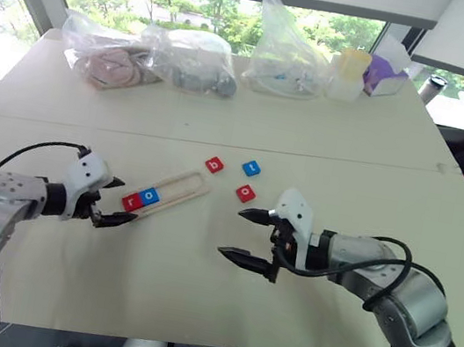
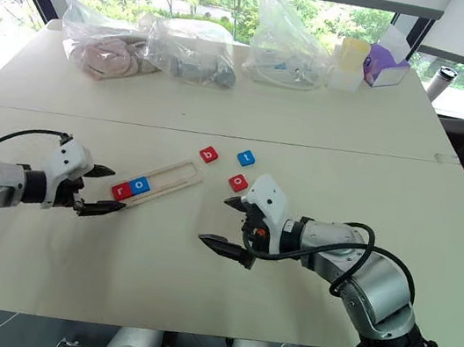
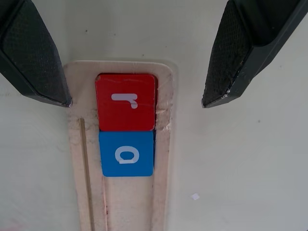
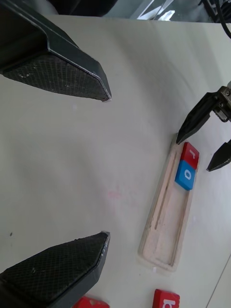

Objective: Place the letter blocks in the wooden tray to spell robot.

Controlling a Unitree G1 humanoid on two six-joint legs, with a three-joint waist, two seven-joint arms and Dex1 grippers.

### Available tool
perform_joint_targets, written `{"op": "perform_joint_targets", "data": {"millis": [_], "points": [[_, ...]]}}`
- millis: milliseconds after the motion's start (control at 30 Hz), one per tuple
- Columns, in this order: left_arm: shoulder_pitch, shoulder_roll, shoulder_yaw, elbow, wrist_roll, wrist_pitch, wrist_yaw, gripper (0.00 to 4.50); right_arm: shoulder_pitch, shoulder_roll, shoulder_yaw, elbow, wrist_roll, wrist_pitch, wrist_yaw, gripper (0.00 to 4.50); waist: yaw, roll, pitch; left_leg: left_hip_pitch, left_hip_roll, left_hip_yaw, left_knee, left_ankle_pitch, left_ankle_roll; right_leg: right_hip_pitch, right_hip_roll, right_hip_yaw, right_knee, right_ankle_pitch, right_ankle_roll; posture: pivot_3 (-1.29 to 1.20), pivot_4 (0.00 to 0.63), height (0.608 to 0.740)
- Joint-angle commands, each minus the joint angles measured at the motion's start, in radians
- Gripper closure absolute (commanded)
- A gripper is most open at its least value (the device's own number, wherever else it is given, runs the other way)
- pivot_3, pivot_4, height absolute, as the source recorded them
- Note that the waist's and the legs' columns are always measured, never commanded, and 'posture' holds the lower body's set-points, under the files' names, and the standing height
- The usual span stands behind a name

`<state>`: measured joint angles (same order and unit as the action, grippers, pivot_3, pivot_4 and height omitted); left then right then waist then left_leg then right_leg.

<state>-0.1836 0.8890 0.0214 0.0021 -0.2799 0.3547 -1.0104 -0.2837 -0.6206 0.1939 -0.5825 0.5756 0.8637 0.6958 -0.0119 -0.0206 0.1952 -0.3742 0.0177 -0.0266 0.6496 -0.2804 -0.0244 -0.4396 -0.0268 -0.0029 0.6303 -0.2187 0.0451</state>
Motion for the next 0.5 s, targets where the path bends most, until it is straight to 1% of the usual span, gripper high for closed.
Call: {"op": "perform_joint_targets", "data": {"millis": [33,133,233,333,500], "points": [[0.01,-0.013,-0.062,0.046,0.062,-0.039,-0.018,0.0,0.016,-0.006,-0.002,0.001,-0.03,-0.054,0.009,0.07,0.001,0.001,-0.001,0.0,0.0,0.0,0.0,0.0,0.0,0.0,0.0,0.0,0.0,0.0,0.0,0.0,0.15,0.74],[0.017,-0.021,-0.075,0.061,0.066,-0.045,-0.039,0.0,0.027,-0.002,0.002,0.007,-0.05,-0.077,0.005,0.07,0.001,0.002,-0.002,0.002,0.0,0.0,0.0,0.0,0.0,0.002,-0.001,0.0,0.0,0.0,0.0,0.0,0.15,0.74],[0.01,-0.043,-0.069,0.076,0.086,-0.057,-0.001,0.0,0.031,0.005,0.003,0.008,-0.056,-0.082,0.005,0.07,0.001,0.005,-0.004,0.002,0.0,0.0,0.001,0.0,0.0,0.003,-0.001,0.0,0.0,0.0,0.0,0.0,0.15,0.74],[0.014,-0.051,-0.068,0.078,0.08,-0.052,-0.01,0.0,0.029,0.009,0.005,0.011,-0.061,-0.085,0.004,0.07,0.003,0.006,-0.006,0.003,-0.001,-0.001,0.001,0.0,0.0,0.005,-0.001,0.0,0.0,0.0,0.001,0.0,0.15,0.74],[0.047,-0.035,-0.107,0.062,0.108,-0.043,-0.034,0.0,0.017,0.018,0.011,0.026,-0.079,-0.093,-0.004,0.07,0.0,0.008,-0.009,0.004,-0.001,-0.001,0.002,0.0,0.0,0.006,-0.001,0.0,0.0,-0.001,0.001,0.0,0.15,0.74]]}}
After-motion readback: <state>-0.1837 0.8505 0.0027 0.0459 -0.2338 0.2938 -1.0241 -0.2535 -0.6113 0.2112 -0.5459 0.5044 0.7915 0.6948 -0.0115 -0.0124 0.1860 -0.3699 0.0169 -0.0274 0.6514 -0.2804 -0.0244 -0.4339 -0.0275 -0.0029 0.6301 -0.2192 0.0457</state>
